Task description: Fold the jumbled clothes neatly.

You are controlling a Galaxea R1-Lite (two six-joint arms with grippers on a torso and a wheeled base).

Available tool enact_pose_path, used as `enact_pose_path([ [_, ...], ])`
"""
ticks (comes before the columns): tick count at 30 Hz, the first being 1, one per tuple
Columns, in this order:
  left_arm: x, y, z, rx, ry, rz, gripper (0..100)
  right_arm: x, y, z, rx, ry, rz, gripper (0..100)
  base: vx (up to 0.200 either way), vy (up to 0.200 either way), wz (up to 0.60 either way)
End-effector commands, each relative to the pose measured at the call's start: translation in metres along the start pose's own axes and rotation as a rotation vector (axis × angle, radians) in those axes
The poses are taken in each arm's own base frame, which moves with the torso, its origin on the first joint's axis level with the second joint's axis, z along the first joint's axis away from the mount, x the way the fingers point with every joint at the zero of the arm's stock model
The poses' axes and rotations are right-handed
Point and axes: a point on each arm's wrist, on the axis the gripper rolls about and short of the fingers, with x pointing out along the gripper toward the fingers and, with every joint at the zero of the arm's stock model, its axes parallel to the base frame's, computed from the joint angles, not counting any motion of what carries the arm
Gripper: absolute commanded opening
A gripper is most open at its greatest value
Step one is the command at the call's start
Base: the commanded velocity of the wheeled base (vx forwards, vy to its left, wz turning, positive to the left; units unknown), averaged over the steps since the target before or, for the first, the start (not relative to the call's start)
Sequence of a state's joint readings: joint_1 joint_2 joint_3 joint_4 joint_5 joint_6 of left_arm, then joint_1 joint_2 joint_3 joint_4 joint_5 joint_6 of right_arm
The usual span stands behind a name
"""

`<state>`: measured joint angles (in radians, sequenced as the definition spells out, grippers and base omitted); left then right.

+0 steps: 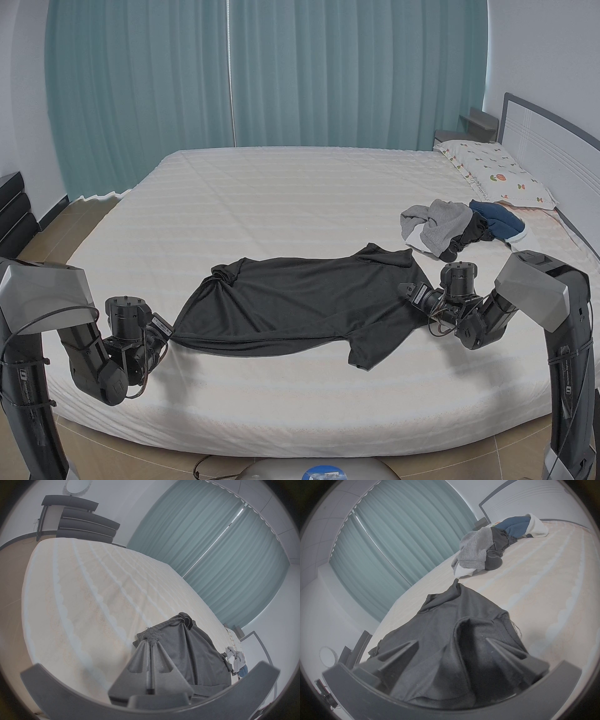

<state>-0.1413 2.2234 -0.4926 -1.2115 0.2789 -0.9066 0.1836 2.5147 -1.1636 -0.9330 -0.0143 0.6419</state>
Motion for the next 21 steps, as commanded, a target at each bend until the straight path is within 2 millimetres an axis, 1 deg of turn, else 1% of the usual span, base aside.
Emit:
enact_pose_path([
  [1,0.000,0.002,-0.002,0.002,0.009,0.007,0,-0.026,0.011,0.022,-0.002,-0.031,0.016,100,0.000,0.000,0.00],
  [2,-0.001,0.003,-0.002,0.002,0.009,0.009,0,-0.034,0.013,0.027,-0.001,-0.034,0.014,100,0.000,0.000,0.00],
  [3,-0.001,0.003,-0.002,0.004,0.009,0.010,0,-0.048,0.017,0.029,-0.004,-0.026,0.015,100,0.000,0.000,0.00],
  [4,-0.002,0.003,-0.002,0.005,0.010,0.009,0,-0.052,0.017,0.028,-0.004,-0.019,0.014,100,0.000,0.000,0.00],
  [6,-0.003,0.002,-0.001,0.005,0.009,0.007,0,-0.071,0.020,0.019,-0.014,0.019,0.012,100,0.000,0.000,0.00],
  [8,-0.004,0.003,-0.002,0.008,0.013,0.007,0,-0.082,0.024,0.011,-0.022,0.051,0.013,100,0.000,0.000,0.00],
  [9,-0.004,0.003,-0.002,0.008,0.014,0.006,0,-0.084,0.024,0.009,-0.024,0.057,0.012,100,0.000,0.000,0.00],
  [11,-0.004,0.003,-0.002,0.009,0.016,0.007,0,-0.091,0.027,-0.005,-0.037,0.097,0.004,100,0.000,0.000,0.00],
  [15,-0.005,0.003,-0.003,0.010,0.018,0.007,0,-0.096,0.030,-0.028,-0.050,0.175,0.008,100,0.000,0.000,0.00],
  [18,-0.005,0.004,-0.003,0.011,0.022,0.009,0,-0.090,0.025,-0.048,-0.067,0.234,-0.017,100,0.000,0.000,0.00],
  [20,-0.005,0.004,-0.003,0.012,0.023,0.010,0,-0.086,0.024,-0.057,-0.075,0.258,-0.021,100,0.000,0.000,0.00],
  [21,-0.005,0.004,-0.003,0.012,0.023,0.010,0,-0.086,0.024,-0.057,-0.075,0.259,-0.021,100,0.000,0.000,0.00],
])
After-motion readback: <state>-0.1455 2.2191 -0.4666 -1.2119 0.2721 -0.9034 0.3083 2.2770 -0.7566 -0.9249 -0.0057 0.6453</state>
